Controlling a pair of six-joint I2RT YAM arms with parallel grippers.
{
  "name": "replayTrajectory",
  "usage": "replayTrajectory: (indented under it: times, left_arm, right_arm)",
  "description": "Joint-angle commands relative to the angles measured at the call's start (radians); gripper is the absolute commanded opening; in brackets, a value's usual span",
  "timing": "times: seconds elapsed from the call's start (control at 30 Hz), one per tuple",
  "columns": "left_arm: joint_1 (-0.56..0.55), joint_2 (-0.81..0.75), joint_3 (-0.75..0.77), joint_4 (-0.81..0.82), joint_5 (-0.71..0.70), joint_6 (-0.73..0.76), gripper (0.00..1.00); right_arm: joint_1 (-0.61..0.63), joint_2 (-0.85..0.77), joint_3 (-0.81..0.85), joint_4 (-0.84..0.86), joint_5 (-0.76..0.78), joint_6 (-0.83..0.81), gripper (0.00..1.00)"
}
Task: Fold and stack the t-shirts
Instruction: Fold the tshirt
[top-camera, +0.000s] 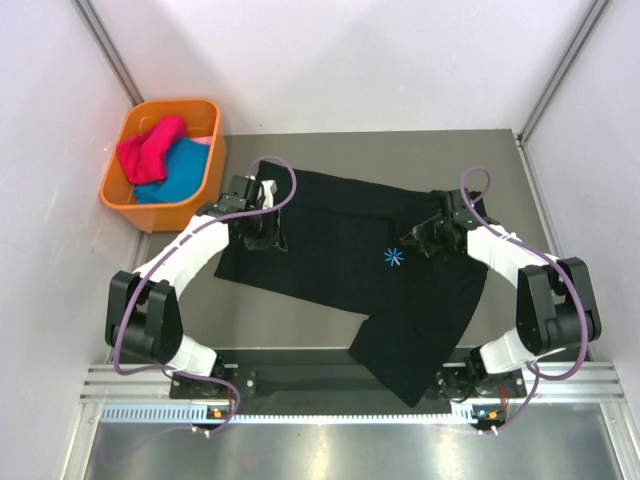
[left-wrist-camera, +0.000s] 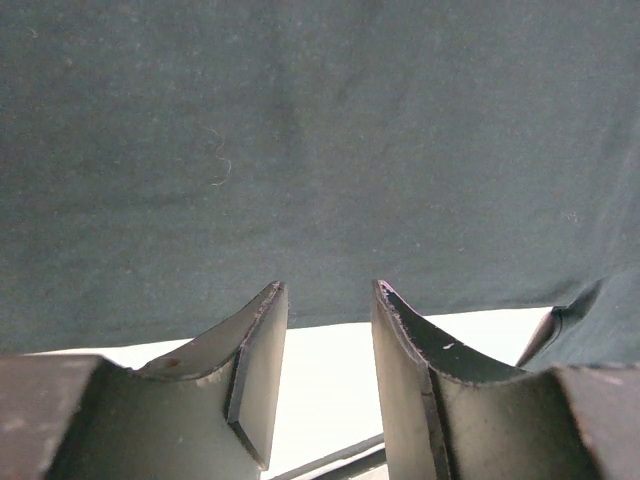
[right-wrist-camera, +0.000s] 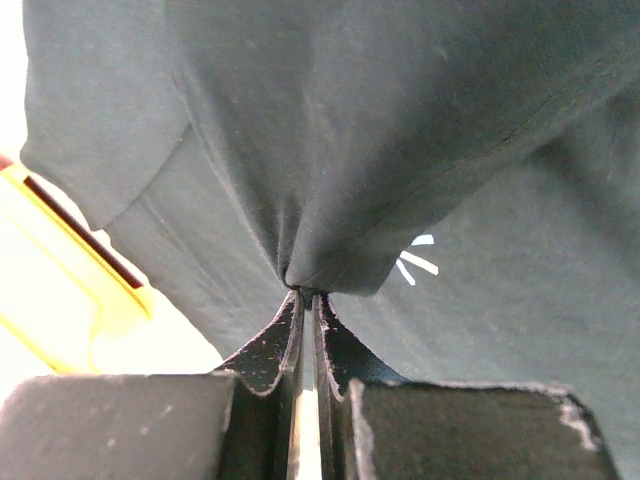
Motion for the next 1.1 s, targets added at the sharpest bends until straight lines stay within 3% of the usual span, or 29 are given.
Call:
replayTrajectory:
  times: [0.0, 0.17, 0.23, 0.27, 0.3, 0.33, 0.4, 0.5, 0.57, 0.6, 0.7, 0.87, 0.97, 1.07]
  left_arm:
    - [0.005, -0.049, -0.003, 0.052, 0.026, -0.007, 0.44]
    - [0.005, -0.045, -0.009, 0.067, 0.057, -0.021, 0.44]
    - [0.005, -0.034, -0.012, 0.075, 0.081, -0.029, 0.45]
    - [0.005, -0.025, -0.014, 0.075, 0.095, -0.03, 0.46]
    - [0.005, -0.02, -0.012, 0.075, 0.111, -0.032, 0.46]
    - [0.005, -0.014, -0.014, 0.077, 0.149, -0.038, 0.46]
    - [0.005, -0.003, -0.026, 0.11, 0.193, -0.055, 0.47]
    - [0.005, 0.012, -0.055, 0.21, 0.307, -0.115, 0.47]
    - [-0.002, 0.033, -0.086, 0.348, 0.363, -0.17, 0.47]
    - [-0.007, 0.044, -0.097, 0.41, 0.417, -0.234, 0.48]
    - [-0.062, 0.108, -0.101, 0.576, 0.419, -0.328, 0.5]
    - [-0.215, 0.249, -0.034, 0.757, 0.292, -0.453, 0.51]
    - [-0.269, 0.338, 0.004, 0.834, 0.253, -0.544, 0.44]
    - [-0.321, 0.389, 0.066, 0.831, 0.188, -0.537, 0.37]
  right_arm:
    - [0.042, -0.018, -0.003, -0.006, 0.028, 0.098, 0.0]
    - [0.083, 0.016, 0.005, -0.006, 0.005, 0.112, 0.0]
    - [0.077, 0.022, 0.028, -0.028, 0.002, 0.051, 0.04]
    - [0.068, 0.022, 0.043, -0.039, -0.004, 0.018, 0.11]
    - [0.059, 0.02, 0.06, -0.054, -0.012, -0.069, 0.27]
    - [0.054, 0.019, 0.104, -0.116, -0.012, -0.12, 0.33]
    - [0.036, 0.001, 0.143, -0.175, 0.006, -0.29, 0.56]
    - [-0.016, -0.039, 0.181, -0.252, 0.008, -0.506, 0.71]
    - [-0.071, -0.077, 0.181, -0.305, 0.023, -0.582, 0.73]
    - [-0.093, -0.093, 0.174, -0.309, 0.026, -0.642, 0.78]
    - [-0.197, -0.147, 0.109, -0.307, 0.026, -0.738, 0.83]
    - [-0.335, -0.145, 0.078, -0.289, 0.008, -0.855, 0.8]
    - [-0.345, -0.141, 0.086, -0.295, 0.006, -0.872, 0.64]
    - [-0.351, -0.177, 0.048, -0.267, 0.017, -0.871, 0.42]
